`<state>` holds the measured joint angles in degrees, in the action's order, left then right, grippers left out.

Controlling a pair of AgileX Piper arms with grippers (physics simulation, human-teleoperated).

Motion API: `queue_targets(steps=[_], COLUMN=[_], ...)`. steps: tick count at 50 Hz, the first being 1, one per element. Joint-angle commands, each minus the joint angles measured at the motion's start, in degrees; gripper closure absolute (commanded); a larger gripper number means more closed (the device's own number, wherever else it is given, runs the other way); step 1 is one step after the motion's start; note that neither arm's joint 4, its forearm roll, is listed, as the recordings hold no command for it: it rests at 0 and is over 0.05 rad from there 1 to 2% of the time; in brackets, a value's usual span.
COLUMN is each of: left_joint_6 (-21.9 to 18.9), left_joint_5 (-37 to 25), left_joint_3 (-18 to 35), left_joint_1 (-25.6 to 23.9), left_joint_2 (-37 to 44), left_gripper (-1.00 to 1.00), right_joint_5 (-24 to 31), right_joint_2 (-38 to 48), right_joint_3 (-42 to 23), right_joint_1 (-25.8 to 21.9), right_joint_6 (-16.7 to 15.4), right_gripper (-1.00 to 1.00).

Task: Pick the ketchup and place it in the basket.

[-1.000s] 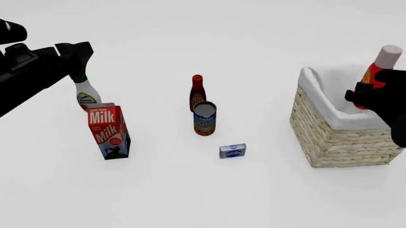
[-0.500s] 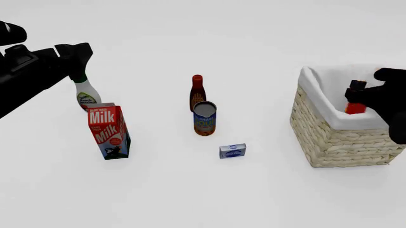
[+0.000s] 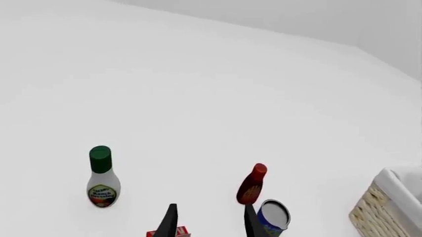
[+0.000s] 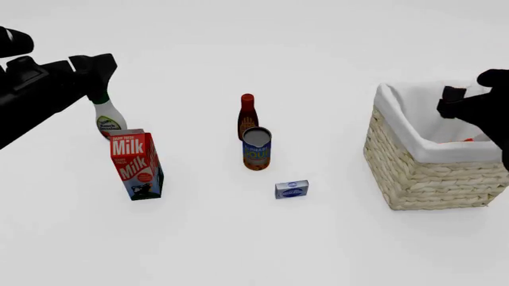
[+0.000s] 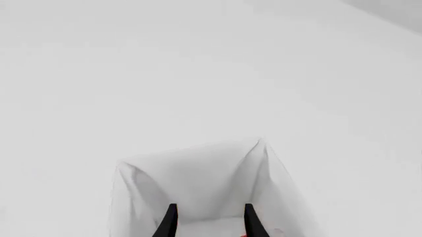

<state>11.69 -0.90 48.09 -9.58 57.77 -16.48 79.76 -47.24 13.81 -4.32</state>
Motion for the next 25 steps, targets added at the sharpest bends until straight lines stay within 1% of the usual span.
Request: queue_targets(steps=[1, 6, 10, 12, 13, 14, 15, 16, 17, 18, 20, 25], left_joint_6=[0.20, 0.26, 0.31, 0.43, 0.39, 0.39, 0.46, 0.46, 0.45, 0.51, 0.51, 0.61], left_joint_5=[-0.10, -0.01, -0.07, 0.11, 0.22, 0.22, 0.18, 0.18, 0.11, 0.04, 0.04, 0.46], left_joint_3=[0.21, 0.16, 0.19, -0.01, -0.17, -0.17, -0.31, -0.32, -0.31, -0.29, -0.32, -0.83], left_joint_1=[-0.25, -0.40, -0.51, -0.51, -0.52, -0.52, -0.61, -0.61, -0.64, -0.65, -0.64, -0.69], left_joint_2=[-0.15, -0.18, -0.36, -0.32, -0.35, -0.35, -0.48, -0.48, -0.56, -0.68, -0.78, -0.79], left_gripper=[-1.00, -1.00, -1.00, -1.00, -1.00, -1.00, -1.00, -1.00, -1.00, -1.00, -1.00, -1.00], right_joint_5=[3.63, 3.99, 4.09, 1.69, 1.24, 1.23, 0.23, 0.22, 0.51, -0.14, -0.61, -1.51], right_joint_2=[-5.36, -6.50, -8.50, -12.08, -12.31, -12.31, -13.78, -13.79, -13.73, -13.97, -15.26, -17.14], right_joint_3=[-0.99, -0.80, -0.28, 1.57, 2.10, 2.11, 3.06, 3.08, 3.04, 3.78, 4.58, 6.80], right_joint_1=[-2.14, -2.47, -2.69, -3.01, -2.64, -2.64, -2.78, -2.78, -2.57, -2.86, -3.07, -3.90], right_joint_6=[-0.20, -0.45, -1.56, -0.93, -3.59, -3.59, -2.05, -2.05, -2.53, -4.91, -6.29, -6.29], right_gripper=[-1.00, -1.00, -1.00, -1.00, -1.00, -1.00, -1.00, -1.00, -1.00, -1.00, -1.00, -1.00])
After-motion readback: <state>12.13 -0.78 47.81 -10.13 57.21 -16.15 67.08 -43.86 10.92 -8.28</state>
